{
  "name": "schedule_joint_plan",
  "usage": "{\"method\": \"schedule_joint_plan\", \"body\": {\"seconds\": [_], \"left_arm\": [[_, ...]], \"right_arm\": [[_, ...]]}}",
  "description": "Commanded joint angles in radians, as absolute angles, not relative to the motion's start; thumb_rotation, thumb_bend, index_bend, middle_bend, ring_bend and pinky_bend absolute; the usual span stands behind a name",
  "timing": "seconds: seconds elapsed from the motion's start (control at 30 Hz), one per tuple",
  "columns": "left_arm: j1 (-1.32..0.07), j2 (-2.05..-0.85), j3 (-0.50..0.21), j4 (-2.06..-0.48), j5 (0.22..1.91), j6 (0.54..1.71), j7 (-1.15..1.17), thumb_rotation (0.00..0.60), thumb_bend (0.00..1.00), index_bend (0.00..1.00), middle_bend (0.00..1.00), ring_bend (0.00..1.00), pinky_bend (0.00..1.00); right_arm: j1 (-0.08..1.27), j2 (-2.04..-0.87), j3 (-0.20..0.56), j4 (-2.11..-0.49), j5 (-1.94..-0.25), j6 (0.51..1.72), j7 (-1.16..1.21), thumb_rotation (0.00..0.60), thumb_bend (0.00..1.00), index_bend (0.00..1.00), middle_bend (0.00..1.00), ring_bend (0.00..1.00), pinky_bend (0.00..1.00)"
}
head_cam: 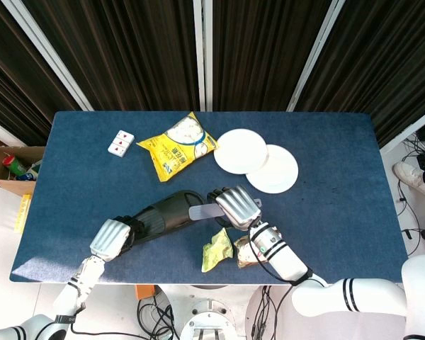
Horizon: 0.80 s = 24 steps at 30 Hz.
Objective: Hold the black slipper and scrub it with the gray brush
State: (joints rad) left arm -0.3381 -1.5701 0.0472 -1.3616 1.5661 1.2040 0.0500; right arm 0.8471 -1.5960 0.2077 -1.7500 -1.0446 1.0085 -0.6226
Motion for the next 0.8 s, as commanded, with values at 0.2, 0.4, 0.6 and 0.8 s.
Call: {"method": "schedule_joint_plan", "body": {"seconds": [0.2,0.4,0.6,0.8], "left_arm": [[-0.337,-1.569,0.046,-1.365,1.559,1.209,0.054,0.600,0.80,0.44,0.48,0.38,0.46],[-0.335,-1.564,0.046,-1.373,1.550,1.206,0.060,0.600,0.82,0.44,0.50,0.38,0.46],[-0.336,-1.569,0.046,-1.365,1.553,1.212,0.047,0.600,0.83,0.44,0.49,0.38,0.47],[-0.338,-1.572,0.046,-1.360,1.556,1.213,0.041,0.600,0.84,0.44,0.49,0.38,0.47]], "right_arm": [[0.920,-1.656,0.217,-1.712,-0.942,0.976,-0.710,0.600,0.66,0.77,0.57,0.57,0.74],[0.970,-1.692,0.232,-1.673,-0.871,0.962,-0.744,0.600,0.63,0.77,0.57,0.58,0.74],[1.015,-1.719,0.247,-1.630,-0.820,0.940,-0.749,0.600,0.63,0.78,0.57,0.58,0.74],[1.060,-1.748,0.250,-1.584,-0.779,0.915,-0.759,0.600,0.63,0.79,0.58,0.58,0.74]]}}
